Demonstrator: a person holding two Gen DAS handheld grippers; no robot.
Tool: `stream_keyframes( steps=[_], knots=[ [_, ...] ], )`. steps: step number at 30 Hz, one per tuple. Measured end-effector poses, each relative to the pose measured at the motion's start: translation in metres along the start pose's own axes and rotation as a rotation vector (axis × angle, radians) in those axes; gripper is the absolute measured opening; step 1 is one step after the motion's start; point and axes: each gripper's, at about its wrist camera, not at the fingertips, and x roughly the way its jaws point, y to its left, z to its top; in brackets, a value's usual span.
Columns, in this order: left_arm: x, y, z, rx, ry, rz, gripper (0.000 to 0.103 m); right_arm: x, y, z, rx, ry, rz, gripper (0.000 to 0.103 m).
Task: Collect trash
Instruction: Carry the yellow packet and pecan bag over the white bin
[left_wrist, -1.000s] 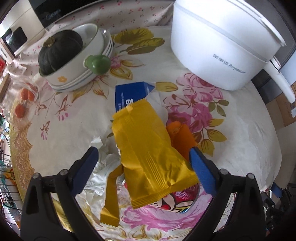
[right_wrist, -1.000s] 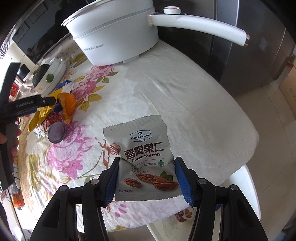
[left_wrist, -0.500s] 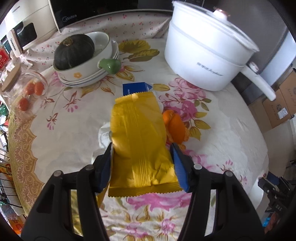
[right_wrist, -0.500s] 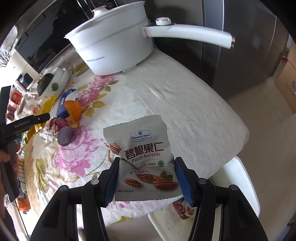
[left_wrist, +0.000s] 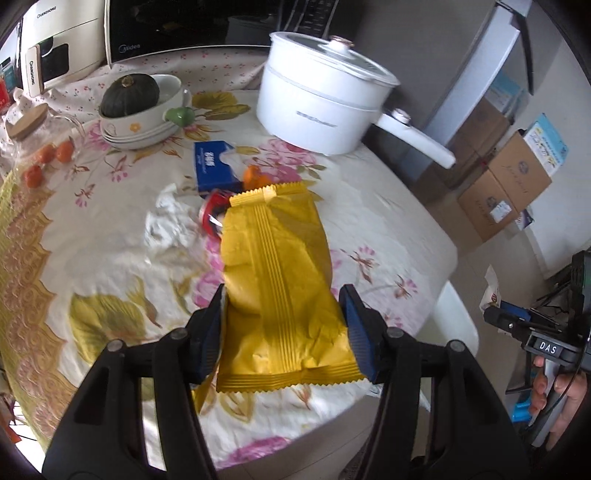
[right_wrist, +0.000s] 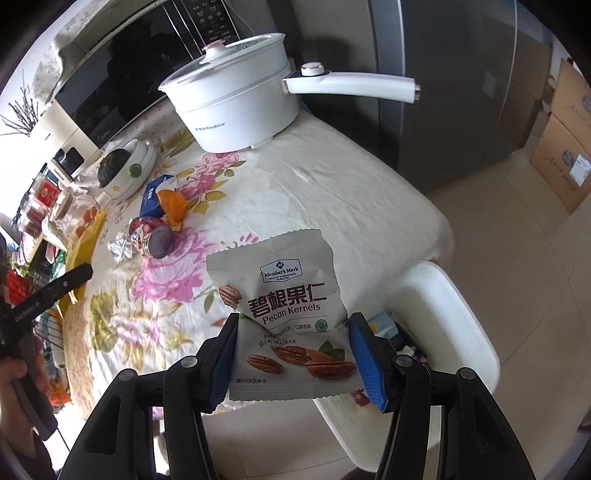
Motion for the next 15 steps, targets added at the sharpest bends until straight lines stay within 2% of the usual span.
stream_keyframes(
  steps=[7, 11, 15],
  knots=[
    [-0.001, -0.035, -0.034, 0.055, -0.02, -0.093, 0.06, -0.019, -0.029, -0.041, 0.039, -0.036, -0.037, 0.059],
    [0.005, -0.054, -0.047, 0.081, 0.011, -0.133, 0.06, -0.011, -0.045, -0.056, 0.082, 0.019, -0.023, 0.059],
    [0.004, -0.082, -0.054, 0.165, 0.001, -0.154, 0.06, -0.017, -0.047, -0.064, 0.046, 0.007, -0.029, 0.059]
  ],
)
